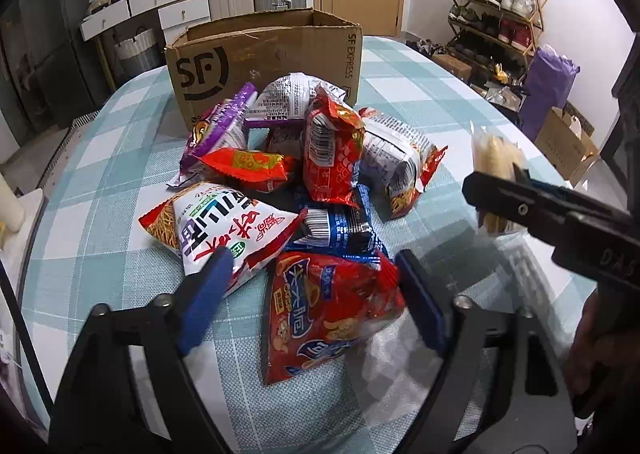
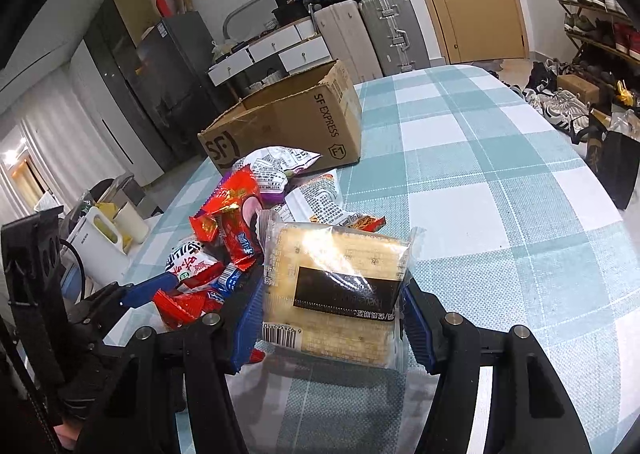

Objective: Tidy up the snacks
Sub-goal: 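Lift the cracker pack with the right gripper while the left gripper approaches the red snack bag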

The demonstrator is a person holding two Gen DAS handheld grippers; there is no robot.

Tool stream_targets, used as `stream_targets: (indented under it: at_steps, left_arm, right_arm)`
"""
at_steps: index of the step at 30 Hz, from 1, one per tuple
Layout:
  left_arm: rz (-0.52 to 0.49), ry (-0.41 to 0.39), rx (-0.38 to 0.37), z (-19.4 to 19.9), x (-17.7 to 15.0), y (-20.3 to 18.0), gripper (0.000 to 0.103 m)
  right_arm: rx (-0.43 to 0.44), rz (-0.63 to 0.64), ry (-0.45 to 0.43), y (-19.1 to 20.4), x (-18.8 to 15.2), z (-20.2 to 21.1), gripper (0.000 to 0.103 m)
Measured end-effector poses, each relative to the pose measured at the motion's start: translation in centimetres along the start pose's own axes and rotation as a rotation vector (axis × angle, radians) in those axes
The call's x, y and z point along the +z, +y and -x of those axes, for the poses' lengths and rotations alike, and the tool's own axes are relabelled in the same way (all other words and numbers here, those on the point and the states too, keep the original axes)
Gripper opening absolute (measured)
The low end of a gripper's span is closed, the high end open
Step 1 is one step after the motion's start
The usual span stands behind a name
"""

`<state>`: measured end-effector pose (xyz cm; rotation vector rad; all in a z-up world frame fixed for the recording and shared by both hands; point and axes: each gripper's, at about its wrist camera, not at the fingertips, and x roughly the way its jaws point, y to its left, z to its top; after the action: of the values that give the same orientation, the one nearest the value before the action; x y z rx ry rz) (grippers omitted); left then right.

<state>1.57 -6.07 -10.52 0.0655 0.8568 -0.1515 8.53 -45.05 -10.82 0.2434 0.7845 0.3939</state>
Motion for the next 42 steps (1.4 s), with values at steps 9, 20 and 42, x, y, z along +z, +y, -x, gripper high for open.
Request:
stream_targets:
  at_steps: [9, 20, 42]
  left_arm:
    - [-0.078, 0.033, -0.012, -0.6, -0.6, -1.2, 0.043]
    - [-0.025, 0.013, -0.132, 0.6, -0.2, 0.8, 0.031]
    - [0.063, 0.017, -0.291, 2.2, -0.7, 2.5, 0.016]
  right_arm:
    - [0.001, -0.007, -0.007, -0.1, -0.2, 0.4, 0.063]
    - [0.005, -0.002, -0.019, 0.1, -0.1, 1.0, 0.063]
    - [0.021, 0.022, -0.025, 1.5, 0.0, 1.5, 0.063]
